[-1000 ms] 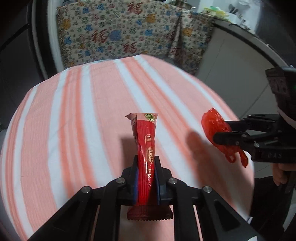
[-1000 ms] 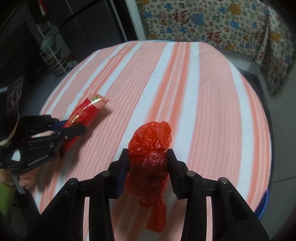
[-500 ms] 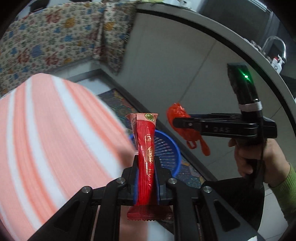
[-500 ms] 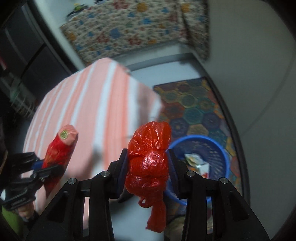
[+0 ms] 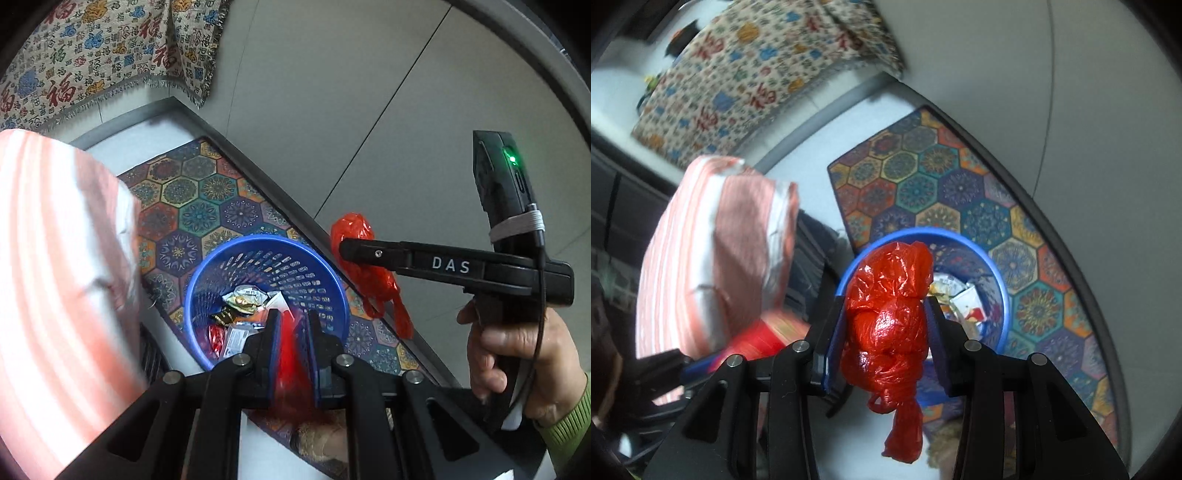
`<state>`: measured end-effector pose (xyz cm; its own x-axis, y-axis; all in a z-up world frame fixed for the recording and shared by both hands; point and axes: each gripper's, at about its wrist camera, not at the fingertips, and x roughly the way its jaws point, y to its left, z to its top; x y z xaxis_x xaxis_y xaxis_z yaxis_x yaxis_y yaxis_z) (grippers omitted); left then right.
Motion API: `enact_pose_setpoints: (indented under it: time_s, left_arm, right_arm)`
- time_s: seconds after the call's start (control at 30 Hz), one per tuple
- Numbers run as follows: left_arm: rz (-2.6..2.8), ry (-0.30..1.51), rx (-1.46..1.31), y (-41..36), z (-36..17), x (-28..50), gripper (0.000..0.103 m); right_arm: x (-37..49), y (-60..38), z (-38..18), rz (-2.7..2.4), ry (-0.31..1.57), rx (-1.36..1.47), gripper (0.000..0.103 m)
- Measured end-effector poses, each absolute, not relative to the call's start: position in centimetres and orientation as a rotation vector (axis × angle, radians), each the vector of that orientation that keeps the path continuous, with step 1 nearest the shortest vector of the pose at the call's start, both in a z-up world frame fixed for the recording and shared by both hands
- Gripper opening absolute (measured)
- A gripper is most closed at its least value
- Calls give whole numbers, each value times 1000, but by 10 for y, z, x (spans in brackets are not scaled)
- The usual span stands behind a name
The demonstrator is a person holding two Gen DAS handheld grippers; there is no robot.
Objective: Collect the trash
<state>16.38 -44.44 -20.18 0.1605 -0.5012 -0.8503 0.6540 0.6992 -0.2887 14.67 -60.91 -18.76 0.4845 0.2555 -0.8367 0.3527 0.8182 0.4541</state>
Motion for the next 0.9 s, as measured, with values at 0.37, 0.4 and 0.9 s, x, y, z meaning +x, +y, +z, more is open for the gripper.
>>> enact_pose_setpoints:
  time_s: [0.37,0.4,0.9]
  left_arm:
    - [-769,1018,186,-445,-193,154,60]
    - [-752,977,199,-440,-185,146,64]
    - [-631,742,294,-391,-104,43,91]
  right_arm:
    - [138,-630,-204,-113,1068,730,102]
    - [133,-627,-196,-133,1060,692,102]
    - [8,-549,-54,-241,695,271,103]
